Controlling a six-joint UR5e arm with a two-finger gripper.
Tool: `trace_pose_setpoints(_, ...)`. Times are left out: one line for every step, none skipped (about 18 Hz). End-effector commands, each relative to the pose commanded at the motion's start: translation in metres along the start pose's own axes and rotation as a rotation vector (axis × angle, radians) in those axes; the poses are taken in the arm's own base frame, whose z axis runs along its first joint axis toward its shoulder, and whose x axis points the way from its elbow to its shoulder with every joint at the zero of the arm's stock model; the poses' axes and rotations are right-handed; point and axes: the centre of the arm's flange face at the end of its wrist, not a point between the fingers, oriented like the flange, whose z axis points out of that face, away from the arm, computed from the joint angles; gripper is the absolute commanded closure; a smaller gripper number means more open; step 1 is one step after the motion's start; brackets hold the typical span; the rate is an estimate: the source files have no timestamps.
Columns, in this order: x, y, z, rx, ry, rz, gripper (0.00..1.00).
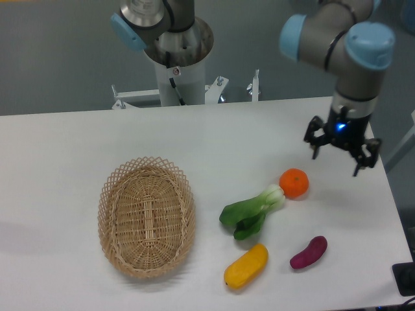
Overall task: Pick up the green vegetable from the table
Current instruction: 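Move the open gripper over the green bok choy beside the orange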
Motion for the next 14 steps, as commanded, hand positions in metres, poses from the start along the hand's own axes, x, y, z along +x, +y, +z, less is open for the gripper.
trace_pose_setpoints(0.005, -0.005, 0.004, 0.0, 0.009, -0.007, 0.0)
trace_pose_setpoints(0.009, -0.014, 0.013, -0.001, 0.023, -0.014, 0.0)
trace_pose_setpoints(0.016, -0.024, 0.023, -0.002, 0.036, -0.024, 0.0)
trace_pose_setpoints(0.019, -0.033, 0.032, -0.004, 0.043, -0.029, 0.0)
trace_pose_setpoints(0.022, -0.038, 0.039, -0.018, 0.038, -0.027, 0.0)
trace_pose_setpoints(0.024, -0.042, 0.041, -0.043, 0.036, -0.014, 0.0)
trace_pose_setpoints(0.027, -0.043, 0.045, -0.065, 0.038, 0.003, 0.0)
trace_pose_setpoints(0.032, -0.044, 0.057, -0.091, 0.056, 0.015, 0.0)
trace_pose_setpoints(0.037, -0.047, 0.065, -0.116, 0.065, 0.042, 0.0)
trace_pose_setpoints(0.038, -0.05, 0.067, -0.136, 0.062, 0.069, 0.0)
trace_pose_setpoints(0.04, -0.052, 0.072, -0.144, 0.068, 0.08, 0.0)
trace_pose_setpoints(0.043, -0.052, 0.078, -0.146, 0.079, 0.08, 0.0)
trace_pose_setpoints(0.046, -0.057, 0.084, -0.147, 0.087, 0.09, 0.0)
trace_pose_setpoints(0.047, -0.063, 0.084, -0.142, 0.081, 0.096, 0.0)
